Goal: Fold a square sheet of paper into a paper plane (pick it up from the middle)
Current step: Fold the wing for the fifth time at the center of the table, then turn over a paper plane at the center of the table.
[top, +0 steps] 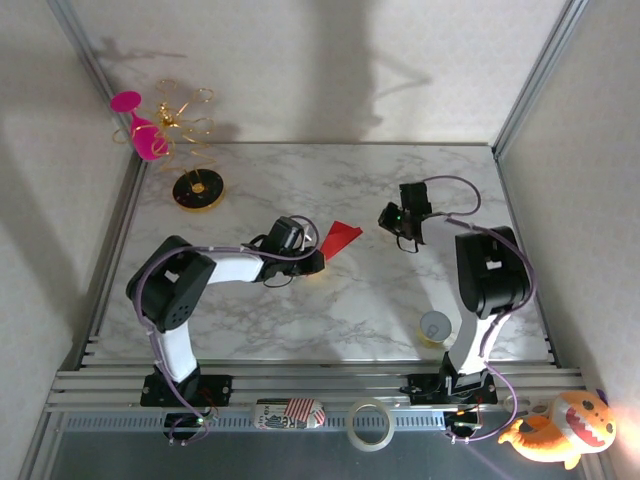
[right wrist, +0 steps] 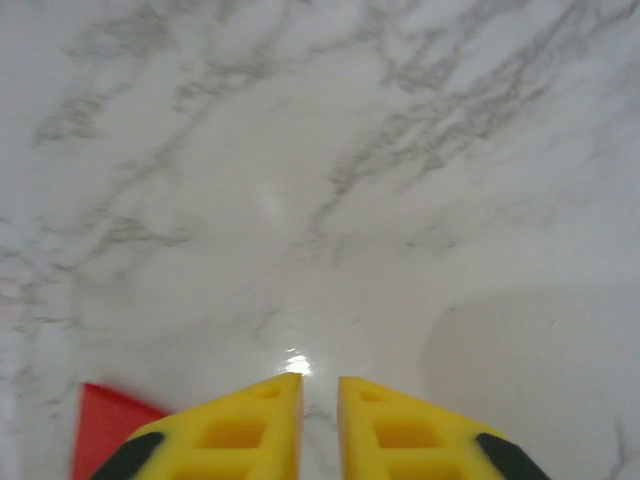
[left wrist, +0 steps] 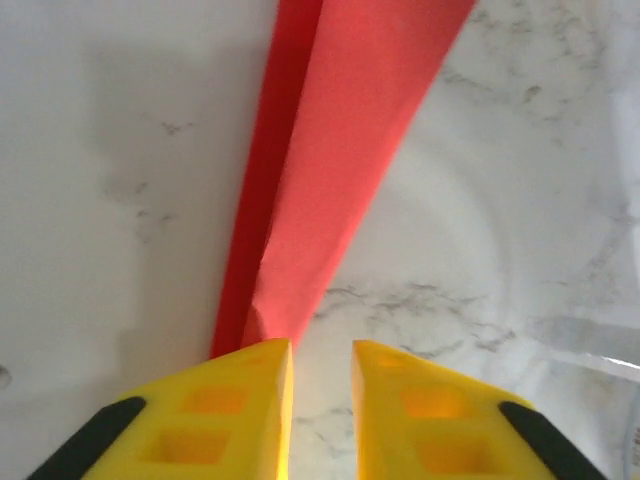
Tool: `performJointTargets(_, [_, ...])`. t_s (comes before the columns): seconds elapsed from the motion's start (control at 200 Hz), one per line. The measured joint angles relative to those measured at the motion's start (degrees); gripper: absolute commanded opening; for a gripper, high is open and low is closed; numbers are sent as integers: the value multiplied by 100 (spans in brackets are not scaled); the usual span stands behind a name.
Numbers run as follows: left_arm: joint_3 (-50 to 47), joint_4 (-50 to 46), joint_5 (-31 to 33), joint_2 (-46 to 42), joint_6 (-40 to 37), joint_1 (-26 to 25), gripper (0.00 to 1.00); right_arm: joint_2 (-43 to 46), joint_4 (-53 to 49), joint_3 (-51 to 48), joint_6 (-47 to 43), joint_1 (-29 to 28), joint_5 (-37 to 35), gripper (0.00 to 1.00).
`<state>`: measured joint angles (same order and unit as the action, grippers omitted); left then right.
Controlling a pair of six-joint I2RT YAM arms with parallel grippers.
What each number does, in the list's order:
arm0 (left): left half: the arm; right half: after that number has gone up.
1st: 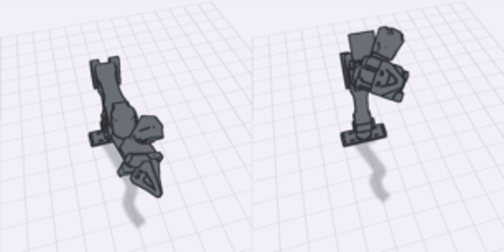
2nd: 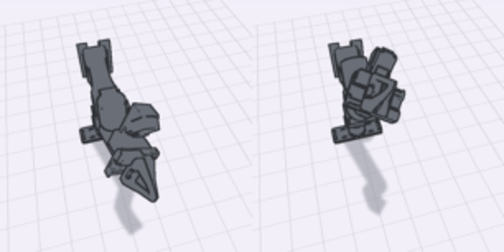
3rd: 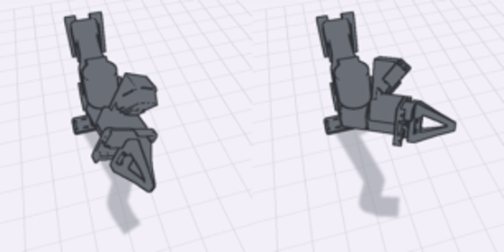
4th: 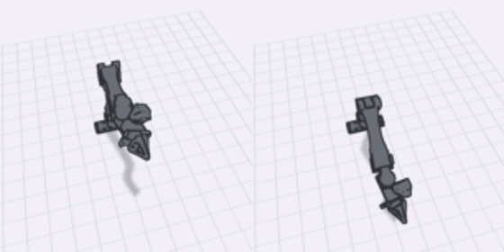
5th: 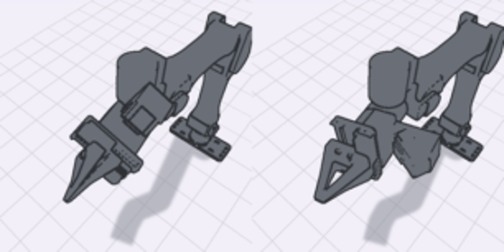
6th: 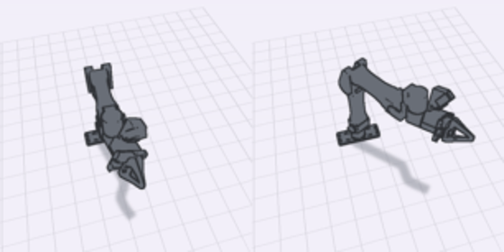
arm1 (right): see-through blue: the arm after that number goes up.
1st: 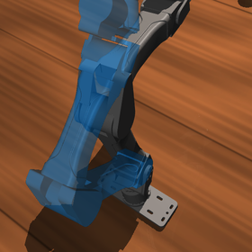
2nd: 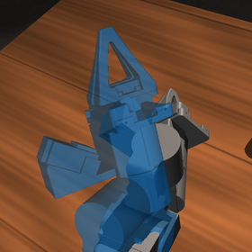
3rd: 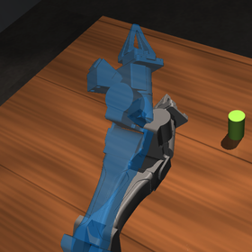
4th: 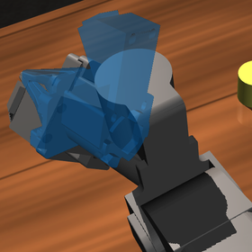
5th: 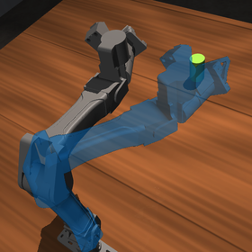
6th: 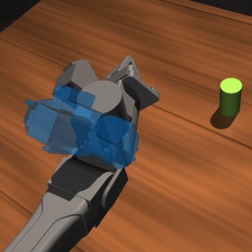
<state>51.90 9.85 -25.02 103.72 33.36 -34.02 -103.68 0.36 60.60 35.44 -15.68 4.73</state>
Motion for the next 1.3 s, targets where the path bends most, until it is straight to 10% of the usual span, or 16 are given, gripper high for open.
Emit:
performJointTargets(0.305, [-105, -369, 1281, -1851, 20, 404, 82, 463, -1084, 229, 240, -1038, -811, 50])
performJointTargets(0.761, [-903, -870, 2658, -3093, -302, 1145, 92, -1270, -2828, 2199, 1145, -2667, -2074, 58])
performJointTargets(1.302, [-1056, -890, 2605, -3152, -599, 1419, 99, -2063, -4253, 3392, 1567, -2883, -2767, 49])
